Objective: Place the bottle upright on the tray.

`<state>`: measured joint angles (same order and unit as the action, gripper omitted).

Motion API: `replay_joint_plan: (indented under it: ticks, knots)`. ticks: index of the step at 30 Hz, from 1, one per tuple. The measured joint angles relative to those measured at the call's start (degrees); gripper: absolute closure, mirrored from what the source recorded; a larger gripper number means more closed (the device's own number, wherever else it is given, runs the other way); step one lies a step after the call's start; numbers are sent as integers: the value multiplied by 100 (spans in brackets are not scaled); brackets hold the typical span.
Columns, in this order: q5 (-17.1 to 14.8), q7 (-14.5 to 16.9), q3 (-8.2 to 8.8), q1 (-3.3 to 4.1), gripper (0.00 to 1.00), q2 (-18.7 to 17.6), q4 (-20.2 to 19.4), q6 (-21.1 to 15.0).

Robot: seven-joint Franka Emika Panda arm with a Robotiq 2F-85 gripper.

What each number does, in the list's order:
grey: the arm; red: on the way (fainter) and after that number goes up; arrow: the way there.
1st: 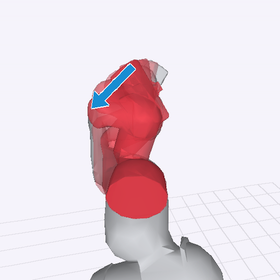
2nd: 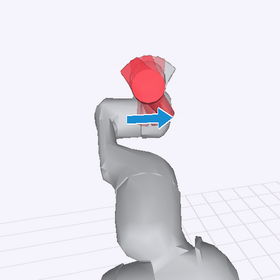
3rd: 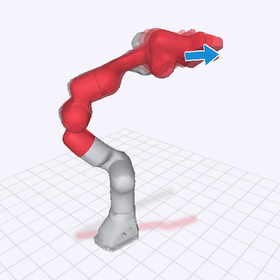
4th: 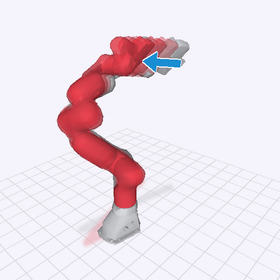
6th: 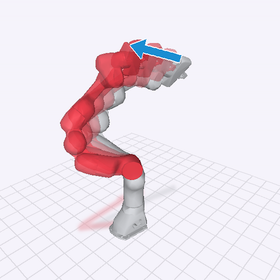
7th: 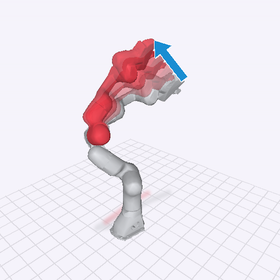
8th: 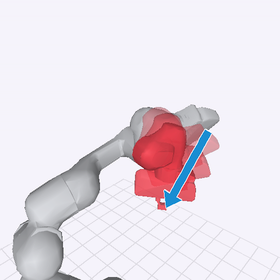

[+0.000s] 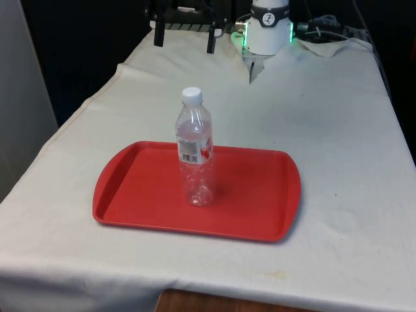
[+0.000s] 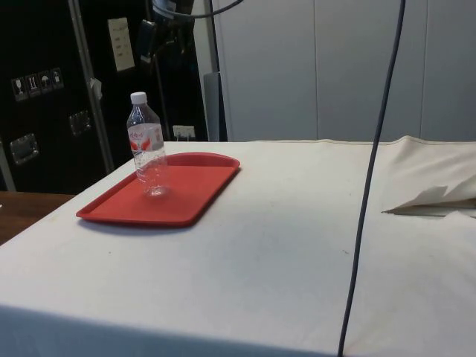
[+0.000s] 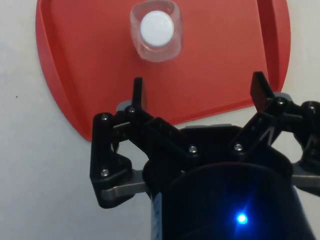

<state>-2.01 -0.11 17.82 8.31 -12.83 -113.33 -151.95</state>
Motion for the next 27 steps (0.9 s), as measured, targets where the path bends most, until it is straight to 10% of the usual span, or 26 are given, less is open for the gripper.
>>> replay_joint_plan:
  ticks: [27]
  knots:
    - [-229,441,69,-11,0,-155,728,1478]
